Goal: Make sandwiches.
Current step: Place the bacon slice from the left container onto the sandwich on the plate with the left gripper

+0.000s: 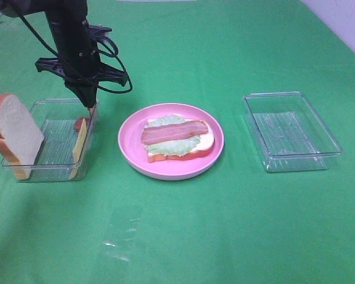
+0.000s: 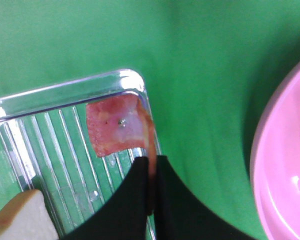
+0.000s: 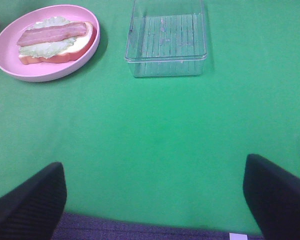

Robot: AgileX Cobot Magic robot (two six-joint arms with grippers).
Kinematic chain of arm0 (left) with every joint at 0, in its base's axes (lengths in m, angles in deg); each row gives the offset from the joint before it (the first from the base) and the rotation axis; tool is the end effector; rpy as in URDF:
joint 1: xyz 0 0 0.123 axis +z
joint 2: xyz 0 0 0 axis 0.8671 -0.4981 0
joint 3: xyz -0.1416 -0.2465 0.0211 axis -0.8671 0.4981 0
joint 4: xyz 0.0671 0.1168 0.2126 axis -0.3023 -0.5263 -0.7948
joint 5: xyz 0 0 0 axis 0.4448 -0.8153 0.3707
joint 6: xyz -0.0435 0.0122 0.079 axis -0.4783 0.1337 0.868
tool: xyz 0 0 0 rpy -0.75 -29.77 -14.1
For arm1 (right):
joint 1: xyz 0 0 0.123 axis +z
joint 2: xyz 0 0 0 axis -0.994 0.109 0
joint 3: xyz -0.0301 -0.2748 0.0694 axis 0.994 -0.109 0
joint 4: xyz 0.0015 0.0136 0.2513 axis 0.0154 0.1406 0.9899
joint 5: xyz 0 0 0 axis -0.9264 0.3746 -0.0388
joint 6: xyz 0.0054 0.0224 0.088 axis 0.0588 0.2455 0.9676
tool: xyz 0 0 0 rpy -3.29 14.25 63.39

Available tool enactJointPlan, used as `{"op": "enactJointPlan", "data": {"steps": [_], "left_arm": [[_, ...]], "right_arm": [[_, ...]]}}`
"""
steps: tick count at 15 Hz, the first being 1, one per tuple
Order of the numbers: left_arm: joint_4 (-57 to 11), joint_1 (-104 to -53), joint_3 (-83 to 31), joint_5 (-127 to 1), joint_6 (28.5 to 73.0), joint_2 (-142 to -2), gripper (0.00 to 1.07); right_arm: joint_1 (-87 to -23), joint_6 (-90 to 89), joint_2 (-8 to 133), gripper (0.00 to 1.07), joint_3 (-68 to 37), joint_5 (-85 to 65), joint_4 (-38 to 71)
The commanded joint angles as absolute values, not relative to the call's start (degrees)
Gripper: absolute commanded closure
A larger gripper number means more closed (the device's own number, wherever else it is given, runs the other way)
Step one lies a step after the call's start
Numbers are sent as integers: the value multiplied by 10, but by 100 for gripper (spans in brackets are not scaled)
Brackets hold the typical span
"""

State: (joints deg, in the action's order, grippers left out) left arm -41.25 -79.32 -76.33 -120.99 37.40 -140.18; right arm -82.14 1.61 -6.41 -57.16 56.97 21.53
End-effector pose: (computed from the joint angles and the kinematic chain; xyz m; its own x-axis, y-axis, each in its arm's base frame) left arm 0.4716 -0.1585 0.1721 -0.9667 0.1845 -0.1774 0.1816 0.9828 0.0326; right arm -0.0029 0.0078 0.2609 -0.5355 -0.0113 -0.8444 -0.0999 0.9937 0.0501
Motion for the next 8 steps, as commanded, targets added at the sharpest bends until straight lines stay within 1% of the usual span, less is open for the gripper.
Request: {"op": "enactJointPlan", "data": {"steps": [1, 4, 8], "left_arm": [[-409, -797, -766, -1235, 372, -1385, 107], [-404, -797, -767, -1274, 372, -1343, 107], [-337, -797, -767, -1273, 374, -1241, 107]], "right_arm": [[-825, 8, -82, 16, -572, 568, 217], [-825, 8, -82, 16, -572, 568, 217], [-825, 8, -82, 16, -572, 568, 217]]}}
